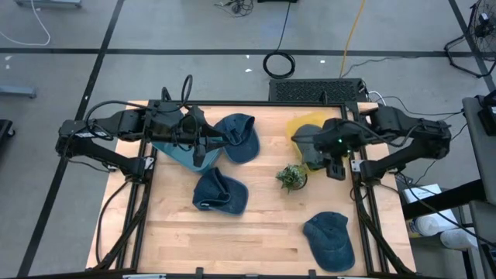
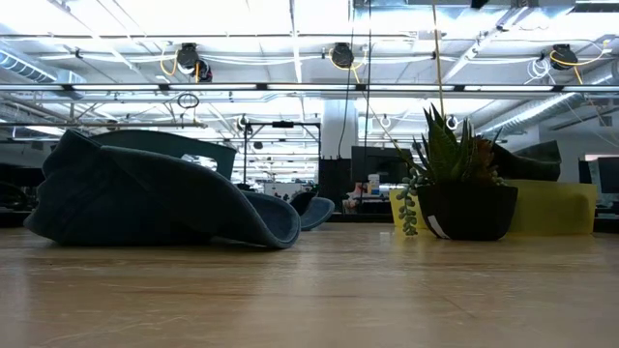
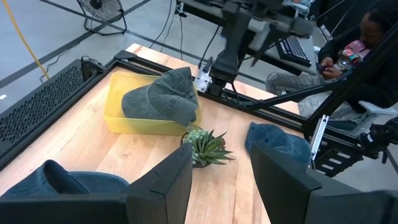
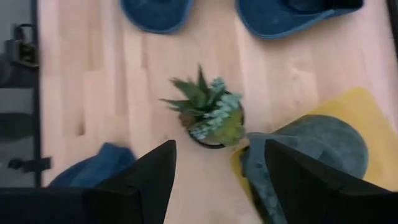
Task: Pick & Place hat
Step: Put the bottom blue cap into the blue bin
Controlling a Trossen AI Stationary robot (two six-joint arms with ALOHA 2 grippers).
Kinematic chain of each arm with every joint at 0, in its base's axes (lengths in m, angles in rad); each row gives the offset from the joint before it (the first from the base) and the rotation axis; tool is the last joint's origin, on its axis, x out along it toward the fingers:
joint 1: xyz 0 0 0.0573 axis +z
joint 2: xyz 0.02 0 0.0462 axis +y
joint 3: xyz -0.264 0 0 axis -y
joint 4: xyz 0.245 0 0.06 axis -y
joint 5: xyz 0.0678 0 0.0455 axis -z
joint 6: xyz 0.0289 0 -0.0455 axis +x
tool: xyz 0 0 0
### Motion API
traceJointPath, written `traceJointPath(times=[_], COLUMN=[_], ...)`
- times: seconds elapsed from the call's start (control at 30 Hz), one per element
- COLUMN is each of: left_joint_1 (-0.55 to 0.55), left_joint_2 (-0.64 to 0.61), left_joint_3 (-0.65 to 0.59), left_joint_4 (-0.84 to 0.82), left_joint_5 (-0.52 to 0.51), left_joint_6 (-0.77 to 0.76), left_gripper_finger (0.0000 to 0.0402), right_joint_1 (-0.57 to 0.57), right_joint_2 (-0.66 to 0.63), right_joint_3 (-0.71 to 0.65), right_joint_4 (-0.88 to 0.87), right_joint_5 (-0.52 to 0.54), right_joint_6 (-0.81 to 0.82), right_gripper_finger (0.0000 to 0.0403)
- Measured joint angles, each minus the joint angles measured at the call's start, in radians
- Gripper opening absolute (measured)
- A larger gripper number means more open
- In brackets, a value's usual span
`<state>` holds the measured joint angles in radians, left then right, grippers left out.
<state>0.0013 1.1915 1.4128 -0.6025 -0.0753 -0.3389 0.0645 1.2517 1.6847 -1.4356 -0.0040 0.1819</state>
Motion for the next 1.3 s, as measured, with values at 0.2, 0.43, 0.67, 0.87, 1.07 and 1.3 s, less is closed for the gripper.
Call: traceJointPath(times=[0.2, 0.43, 0.67, 0.87, 1.07, 1.3], left_joint_1=[0.0, -0.001, -0.004, -0.004, -0.004, -0.004], left_joint_2=[0.0, 0.0, 0.0, 0.0, 0.0, 0.0], left_joint_3=[0.0, 0.0, 0.0, 0.0, 0.0, 0.0], left_joint_4=[0.0, 0.0, 0.0, -0.001, -0.001, 0.0], left_joint_5=[0.028, 0.05, 0.05, 0.051, 0.051, 0.051], left_joint_6=[-0.016, -0.04, -0.08, -0.089, -0.089, -0.089], left_gripper_finger=[0.017, 0.017, 0.017, 0.017, 0.017, 0.017], right_joint_1=[0.163, 0.333, 0.466, 0.561, 0.624, 0.632], right_joint_2=[0.058, 0.133, 0.196, 0.215, 0.215, 0.214], right_joint_3=[0.139, 0.229, 0.236, 0.236, 0.236, 0.197], right_joint_4=[-0.071, -0.085, -0.093, -0.095, -0.092, -0.096], right_joint_5=[0.0, 0.002, 0.0, -0.001, 0.0, 0.033], right_joint_6=[0.063, 0.204, 0.308, 0.424, 0.512, 0.512], right_gripper_finger=[0.0228, 0.022, 0.0219, 0.0219, 0.0219, 0.0219])
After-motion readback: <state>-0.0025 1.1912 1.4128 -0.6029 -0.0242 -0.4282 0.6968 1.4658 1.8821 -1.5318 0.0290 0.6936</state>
